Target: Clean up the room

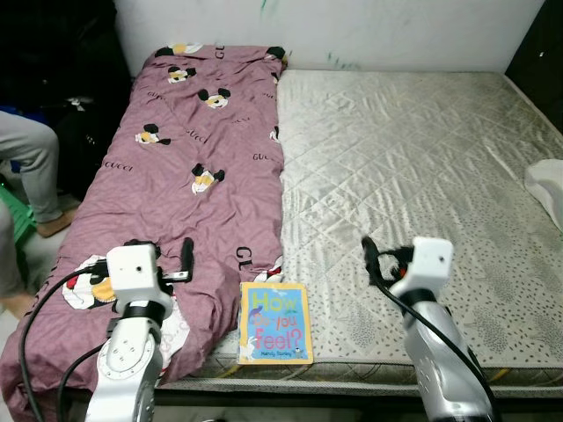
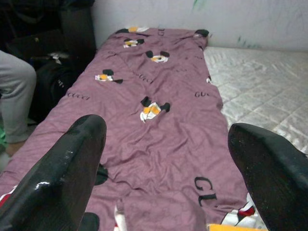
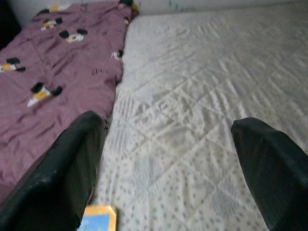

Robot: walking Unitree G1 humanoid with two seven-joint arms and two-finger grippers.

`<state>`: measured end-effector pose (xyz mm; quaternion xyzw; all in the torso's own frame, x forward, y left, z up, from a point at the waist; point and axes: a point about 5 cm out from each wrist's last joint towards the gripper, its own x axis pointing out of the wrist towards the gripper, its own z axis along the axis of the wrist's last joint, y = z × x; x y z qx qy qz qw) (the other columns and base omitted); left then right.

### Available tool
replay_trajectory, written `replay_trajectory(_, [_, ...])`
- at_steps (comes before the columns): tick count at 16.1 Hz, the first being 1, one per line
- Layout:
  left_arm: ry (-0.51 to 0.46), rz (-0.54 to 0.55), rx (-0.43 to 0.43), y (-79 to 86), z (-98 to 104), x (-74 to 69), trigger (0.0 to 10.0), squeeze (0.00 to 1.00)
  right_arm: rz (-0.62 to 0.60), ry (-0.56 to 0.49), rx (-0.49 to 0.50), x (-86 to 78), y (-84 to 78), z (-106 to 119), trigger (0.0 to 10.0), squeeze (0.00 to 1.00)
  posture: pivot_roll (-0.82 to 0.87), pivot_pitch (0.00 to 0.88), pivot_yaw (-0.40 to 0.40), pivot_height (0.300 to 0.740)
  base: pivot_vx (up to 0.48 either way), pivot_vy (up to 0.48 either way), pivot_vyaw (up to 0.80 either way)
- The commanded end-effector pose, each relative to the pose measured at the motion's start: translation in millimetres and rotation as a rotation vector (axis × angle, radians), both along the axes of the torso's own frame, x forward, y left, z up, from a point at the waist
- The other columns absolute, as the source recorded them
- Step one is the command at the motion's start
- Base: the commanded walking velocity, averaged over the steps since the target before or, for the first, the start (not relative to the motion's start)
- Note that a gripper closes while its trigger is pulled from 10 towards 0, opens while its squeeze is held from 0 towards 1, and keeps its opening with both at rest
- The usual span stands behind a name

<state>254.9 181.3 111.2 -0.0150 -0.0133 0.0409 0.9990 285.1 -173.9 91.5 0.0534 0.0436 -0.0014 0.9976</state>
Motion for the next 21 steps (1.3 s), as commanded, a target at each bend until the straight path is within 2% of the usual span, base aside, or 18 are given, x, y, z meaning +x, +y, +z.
replay_trajectory(1, [0.003, -0.006, 0.006, 1.8, 1.3, -3.5, 10.0, 0.00, 0.007, 0.007, 0.004, -4.6, -1.3, 0.9, 10.0, 0.00, 0.02, 0.160, 0.001, 0.740, 0.000, 0.000, 0.00])
replay_trajectory(6, [0.025, 0.007, -0.008, 1.1, 1.7, -5.3, 10.0, 0.00, 0.030, 0.033, 0.011, -6.3, 1.4, 1.7, 10.0, 0.00, 0.02, 0.203, -0.009, 0.740, 0.000, 0.000, 0.00])
replay_trajectory(8, [0.028, -0.005, -0.017, -3.0, 1.3, -4.1, 10.0, 0.00, 0.037, 0.040, 0.024, -6.4, 1.6, 3.3, 10.0, 0.00, 0.02, 0.206, -0.010, 0.740, 0.000, 0.000, -0.80])
replay_trajectory(12, [0.024, -0.028, -0.045, -10.0, 2.2, -2.3, 10.0, 0.00, 0.043, 0.040, 0.012, -6.7, -0.2, 5.4, 10.0, 0.00, 0.00, 0.214, -0.015, 0.740, 0.000, 0.000, 0.00])
replay_trajectory(15, [0.020, -0.035, -0.032, -10.8, 4.0, -1.5, 10.0, 0.00, 0.047, 0.049, 0.015, -5.8, 0.5, 4.9, 10.0, 0.00, 0.01, 0.217, -0.020, 0.740, 0.000, 0.231, 0.00])
replay_trajectory(21, [0.014, -0.040, -0.029, -13.4, 4.9, -1.0, 10.0, 0.00, 0.058, 0.053, 0.015, -3.1, 3.0, 4.9, 10.0, 0.00, 0.01, 0.210, -0.021, 0.740, 0.000, 0.000, 0.00])
